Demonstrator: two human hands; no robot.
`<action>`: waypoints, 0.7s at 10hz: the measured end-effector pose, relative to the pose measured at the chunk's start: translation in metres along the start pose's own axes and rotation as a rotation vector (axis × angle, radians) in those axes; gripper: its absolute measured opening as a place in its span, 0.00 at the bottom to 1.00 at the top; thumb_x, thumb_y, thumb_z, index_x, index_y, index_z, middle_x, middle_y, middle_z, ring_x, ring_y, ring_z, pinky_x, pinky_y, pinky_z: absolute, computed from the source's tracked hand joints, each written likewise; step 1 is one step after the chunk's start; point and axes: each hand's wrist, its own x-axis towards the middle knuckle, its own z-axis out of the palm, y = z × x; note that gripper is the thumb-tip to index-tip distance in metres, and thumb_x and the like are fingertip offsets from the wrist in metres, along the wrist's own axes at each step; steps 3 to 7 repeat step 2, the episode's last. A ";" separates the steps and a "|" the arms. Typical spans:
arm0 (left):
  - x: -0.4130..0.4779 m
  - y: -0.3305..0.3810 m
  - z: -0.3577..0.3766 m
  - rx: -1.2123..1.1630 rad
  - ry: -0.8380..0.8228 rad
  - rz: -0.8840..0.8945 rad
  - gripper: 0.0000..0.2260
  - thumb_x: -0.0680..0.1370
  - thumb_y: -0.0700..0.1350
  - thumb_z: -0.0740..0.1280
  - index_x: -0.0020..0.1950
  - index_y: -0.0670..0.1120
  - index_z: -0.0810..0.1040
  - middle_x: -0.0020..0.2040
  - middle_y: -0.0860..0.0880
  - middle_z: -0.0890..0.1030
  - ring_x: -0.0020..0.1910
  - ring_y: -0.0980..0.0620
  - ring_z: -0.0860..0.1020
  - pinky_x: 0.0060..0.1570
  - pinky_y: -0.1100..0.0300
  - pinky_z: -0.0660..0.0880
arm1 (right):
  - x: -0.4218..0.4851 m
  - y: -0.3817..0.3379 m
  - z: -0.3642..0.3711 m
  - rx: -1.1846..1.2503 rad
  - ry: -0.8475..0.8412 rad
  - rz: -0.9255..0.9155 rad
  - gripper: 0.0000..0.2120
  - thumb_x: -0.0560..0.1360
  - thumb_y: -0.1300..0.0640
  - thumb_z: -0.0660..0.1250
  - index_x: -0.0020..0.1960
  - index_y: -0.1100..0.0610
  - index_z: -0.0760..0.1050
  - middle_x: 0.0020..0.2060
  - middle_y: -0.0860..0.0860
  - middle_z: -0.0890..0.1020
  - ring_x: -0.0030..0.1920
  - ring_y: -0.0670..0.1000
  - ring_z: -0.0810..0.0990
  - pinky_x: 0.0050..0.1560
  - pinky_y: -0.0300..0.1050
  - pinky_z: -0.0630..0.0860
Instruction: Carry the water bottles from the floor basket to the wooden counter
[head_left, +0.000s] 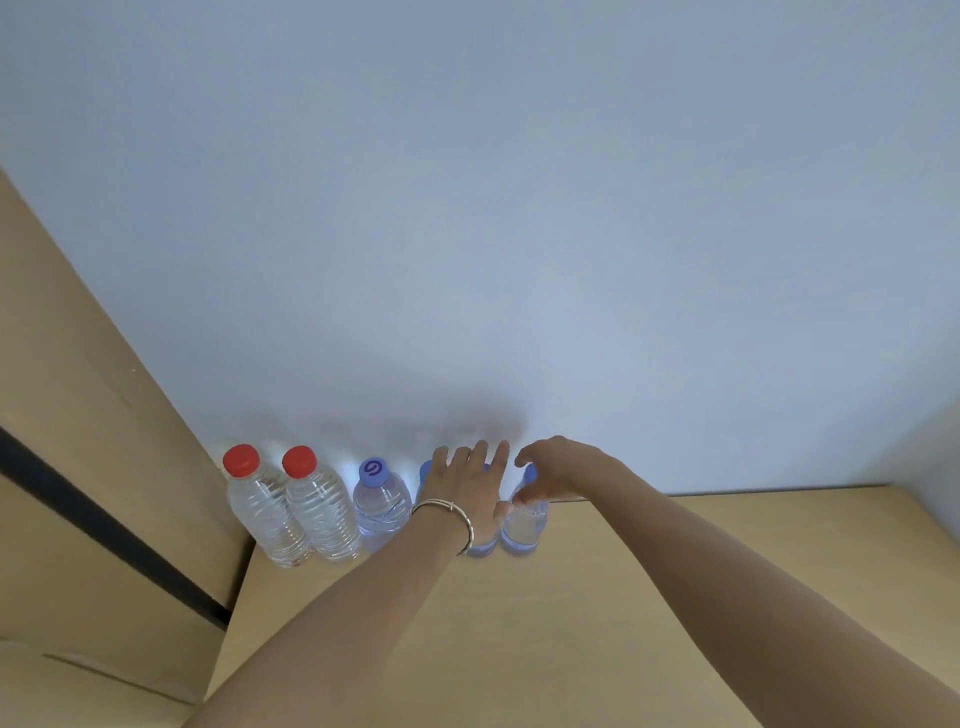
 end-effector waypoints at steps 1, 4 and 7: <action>-0.009 -0.018 -0.009 -0.020 0.006 0.006 0.28 0.81 0.56 0.53 0.78 0.49 0.50 0.75 0.46 0.60 0.71 0.44 0.63 0.71 0.43 0.52 | -0.008 -0.007 -0.009 -0.034 0.014 0.022 0.28 0.74 0.44 0.66 0.72 0.50 0.66 0.68 0.48 0.71 0.68 0.49 0.69 0.61 0.45 0.67; -0.015 -0.043 -0.013 -0.028 0.006 -0.046 0.25 0.82 0.56 0.51 0.77 0.50 0.54 0.74 0.47 0.64 0.71 0.45 0.63 0.71 0.43 0.53 | -0.011 -0.020 -0.014 -0.068 0.028 0.020 0.26 0.76 0.44 0.63 0.72 0.50 0.66 0.66 0.48 0.73 0.68 0.49 0.69 0.60 0.45 0.68; -0.015 -0.043 -0.013 -0.028 0.006 -0.046 0.25 0.82 0.56 0.51 0.77 0.50 0.54 0.74 0.47 0.64 0.71 0.45 0.63 0.71 0.43 0.53 | -0.011 -0.020 -0.014 -0.068 0.028 0.020 0.26 0.76 0.44 0.63 0.72 0.50 0.66 0.66 0.48 0.73 0.68 0.49 0.69 0.60 0.45 0.68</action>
